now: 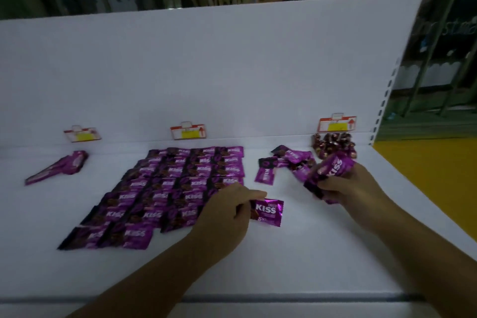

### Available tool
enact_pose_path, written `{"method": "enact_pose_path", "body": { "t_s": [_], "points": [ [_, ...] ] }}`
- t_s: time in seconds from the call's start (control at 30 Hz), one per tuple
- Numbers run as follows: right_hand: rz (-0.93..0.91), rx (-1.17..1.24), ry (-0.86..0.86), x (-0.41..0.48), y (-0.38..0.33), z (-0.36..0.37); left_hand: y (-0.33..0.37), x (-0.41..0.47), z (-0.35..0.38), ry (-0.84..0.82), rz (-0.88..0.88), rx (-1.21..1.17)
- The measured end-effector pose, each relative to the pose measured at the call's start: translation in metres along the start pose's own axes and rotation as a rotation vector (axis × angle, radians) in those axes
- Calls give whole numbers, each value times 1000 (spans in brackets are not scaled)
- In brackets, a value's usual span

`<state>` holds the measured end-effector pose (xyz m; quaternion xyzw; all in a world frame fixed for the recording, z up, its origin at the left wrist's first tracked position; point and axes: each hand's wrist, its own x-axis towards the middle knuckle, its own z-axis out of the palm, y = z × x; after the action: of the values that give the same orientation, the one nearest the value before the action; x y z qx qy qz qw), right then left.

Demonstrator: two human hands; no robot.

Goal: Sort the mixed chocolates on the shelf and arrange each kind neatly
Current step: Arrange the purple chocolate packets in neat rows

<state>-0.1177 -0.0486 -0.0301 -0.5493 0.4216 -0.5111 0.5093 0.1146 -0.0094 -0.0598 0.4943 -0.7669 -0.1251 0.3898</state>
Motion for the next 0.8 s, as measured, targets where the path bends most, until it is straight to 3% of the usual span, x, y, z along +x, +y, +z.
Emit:
{"method": "enact_pose_path", "body": {
  "t_s": [0.13, 0.27, 0.33, 0.43, 0.53, 0.67, 0.8],
  "points": [
    [41, -122, -150, -4, 3, 44, -24, -19, -51, -91, -34, 112],
    [33, -185, -221, 1, 7, 92, -48, -15, -114, 46, -168, 199],
    [-100, -342, -288, 3, 9, 116, -62, -13, -142, 136, -241, 202],
    [-391, -818, -351, 2, 15, 151, -81, -14, -167, 179, -284, 191],
    [-624, -1103, -390, -1, 27, 178, -93, -17, -171, 85, -354, 113],
    [-597, -1193, -396, -1, 42, 197, -105, -18, -164, -60, -564, -234],
    [-588, -1227, -315, -4, 46, 201, -114, -17, -159, -139, -560, -261]
  ]
}}
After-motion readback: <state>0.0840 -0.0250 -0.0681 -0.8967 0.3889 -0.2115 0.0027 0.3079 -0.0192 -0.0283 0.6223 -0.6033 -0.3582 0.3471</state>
